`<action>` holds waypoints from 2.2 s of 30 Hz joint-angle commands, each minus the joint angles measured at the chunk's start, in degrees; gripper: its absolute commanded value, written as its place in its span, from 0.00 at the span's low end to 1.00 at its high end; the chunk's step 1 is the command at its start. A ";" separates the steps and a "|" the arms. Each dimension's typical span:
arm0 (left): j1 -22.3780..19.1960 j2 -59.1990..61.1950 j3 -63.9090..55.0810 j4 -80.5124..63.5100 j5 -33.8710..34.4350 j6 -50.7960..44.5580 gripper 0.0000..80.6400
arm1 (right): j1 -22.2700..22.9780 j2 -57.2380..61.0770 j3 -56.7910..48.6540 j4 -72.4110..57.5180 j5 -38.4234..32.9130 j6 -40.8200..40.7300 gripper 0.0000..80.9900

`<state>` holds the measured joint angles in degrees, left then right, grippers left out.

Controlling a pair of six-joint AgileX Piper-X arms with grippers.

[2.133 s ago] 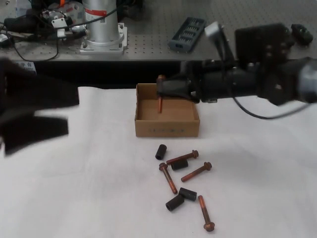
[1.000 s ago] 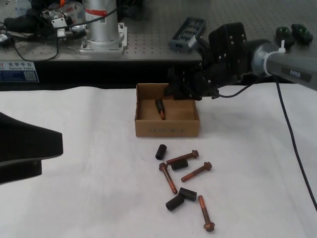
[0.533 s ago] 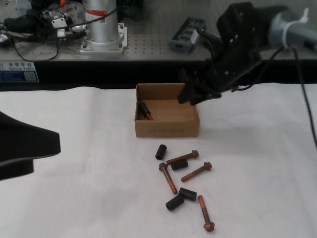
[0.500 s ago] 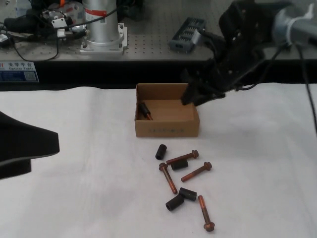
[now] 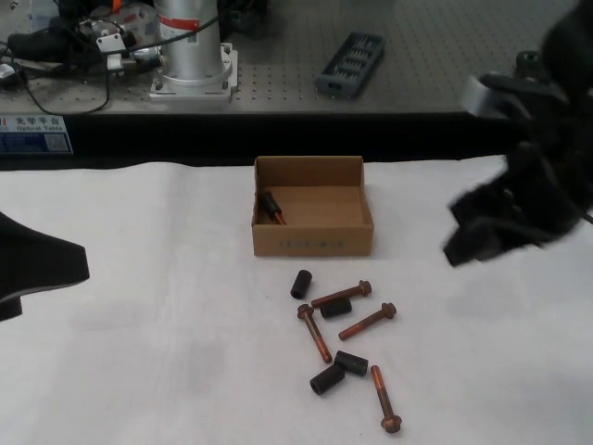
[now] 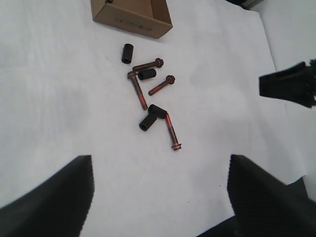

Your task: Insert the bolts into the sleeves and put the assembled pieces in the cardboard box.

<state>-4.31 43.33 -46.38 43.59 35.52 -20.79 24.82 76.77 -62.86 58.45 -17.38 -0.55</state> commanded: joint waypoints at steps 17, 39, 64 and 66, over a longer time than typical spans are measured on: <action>0.08 -0.35 -0.21 0.08 -0.14 0.35 0.68 | -0.02 -38.36 16.87 -0.59 2.48 7.41 0.37; 0.08 -0.35 -0.21 0.08 -0.28 0.24 0.68 | -0.02 -3.92 14.96 -19.03 -1.16 45.13 0.37; 0.08 -0.35 -0.21 0.08 -0.14 0.24 0.68 | 9.54 25.17 -0.18 -36.99 10.85 78.05 0.37; 0.08 -0.35 -0.21 0.08 -0.14 0.24 0.68 | 9.25 25.17 -0.52 -34.82 12.13 78.06 0.37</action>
<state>-4.31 43.33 -46.38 43.59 35.36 -20.79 34.38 101.89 -62.73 22.49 -6.47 77.31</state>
